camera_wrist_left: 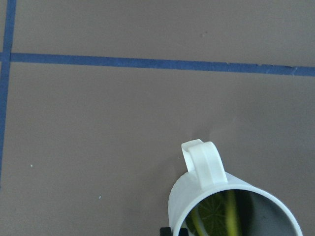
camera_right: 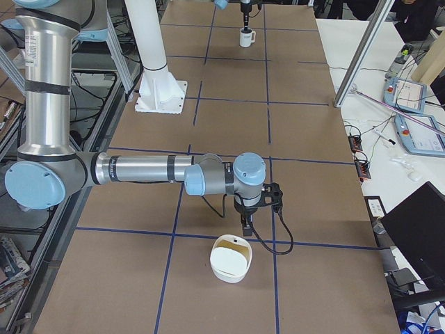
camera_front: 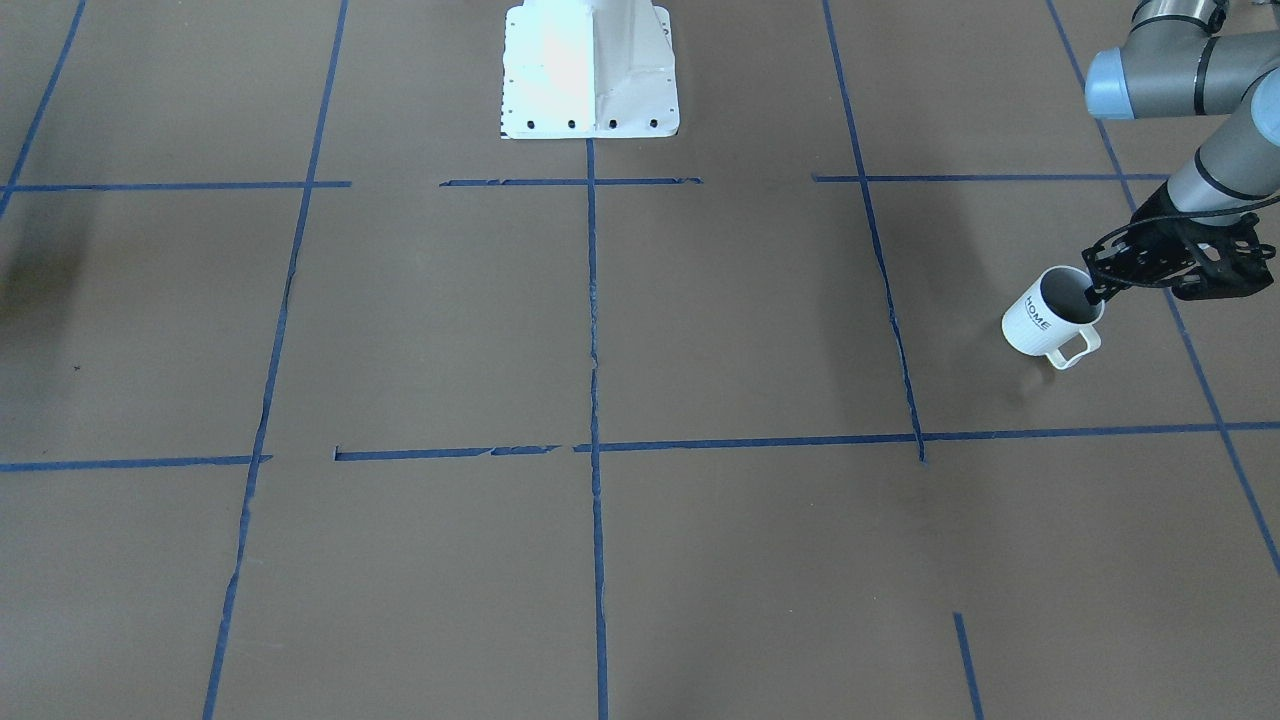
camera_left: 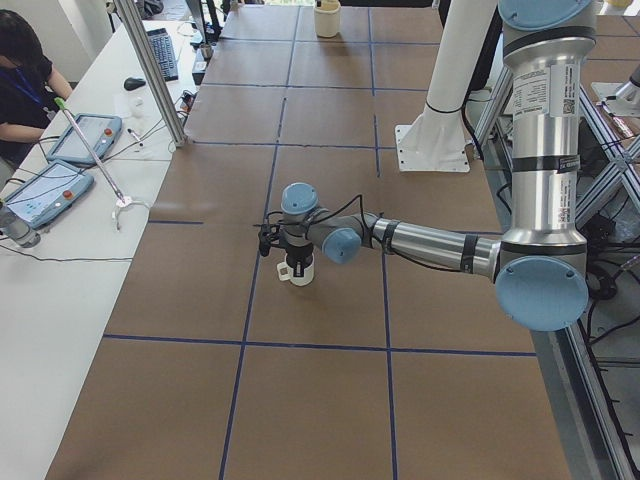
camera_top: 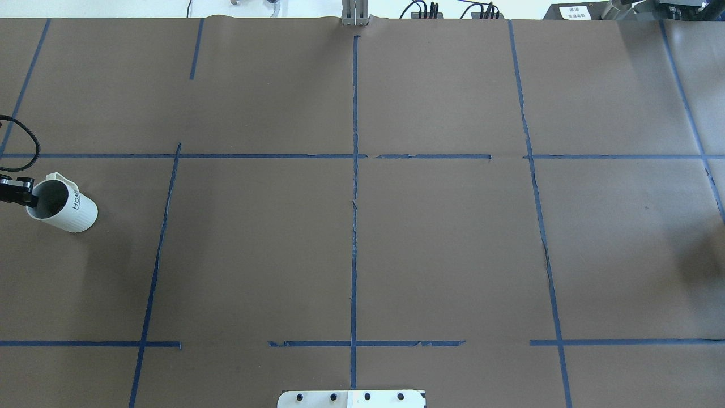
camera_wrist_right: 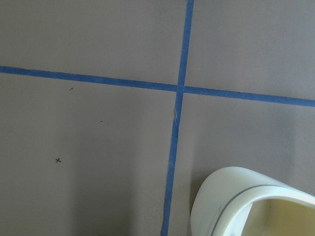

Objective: Left arm hands cup to right arm to dump lemon

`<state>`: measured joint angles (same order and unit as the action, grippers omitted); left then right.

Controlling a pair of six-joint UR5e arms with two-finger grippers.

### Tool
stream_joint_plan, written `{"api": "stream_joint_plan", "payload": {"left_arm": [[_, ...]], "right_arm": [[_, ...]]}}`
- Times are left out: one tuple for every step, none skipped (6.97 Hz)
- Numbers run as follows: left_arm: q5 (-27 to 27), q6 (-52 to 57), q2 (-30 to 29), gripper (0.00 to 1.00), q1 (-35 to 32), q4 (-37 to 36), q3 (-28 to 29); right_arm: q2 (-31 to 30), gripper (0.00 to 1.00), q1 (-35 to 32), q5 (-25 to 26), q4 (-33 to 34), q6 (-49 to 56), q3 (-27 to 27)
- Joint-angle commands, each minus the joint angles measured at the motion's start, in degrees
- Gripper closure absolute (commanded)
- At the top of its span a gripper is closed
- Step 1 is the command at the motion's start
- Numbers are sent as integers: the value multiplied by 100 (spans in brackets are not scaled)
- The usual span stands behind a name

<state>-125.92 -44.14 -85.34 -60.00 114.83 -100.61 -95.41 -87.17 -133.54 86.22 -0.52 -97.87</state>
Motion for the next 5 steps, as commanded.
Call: {"api": "stream_joint_plan", "payload": {"left_arm": [[-466, 2, -9, 100, -108, -92, -282], [-494, 11, -79, 100, -326, -327, -336], [-495, -50, -306, 100, -355, -408, -406], [-495, -59, -630, 100, -364, -852, -406], [-495, -59, -1068, 100, -364, -1422, -433]], "right_arm": [[14, 0, 7, -14, -331, -1, -12], [-3, 0, 7, -14, -751, -1, 5], [-4, 0, 42, -14, -1165, 8, -4], [5, 0, 199, 30, -1882, 78, 40], [205, 0, 670, 352, -2542, 44, 171]]}}
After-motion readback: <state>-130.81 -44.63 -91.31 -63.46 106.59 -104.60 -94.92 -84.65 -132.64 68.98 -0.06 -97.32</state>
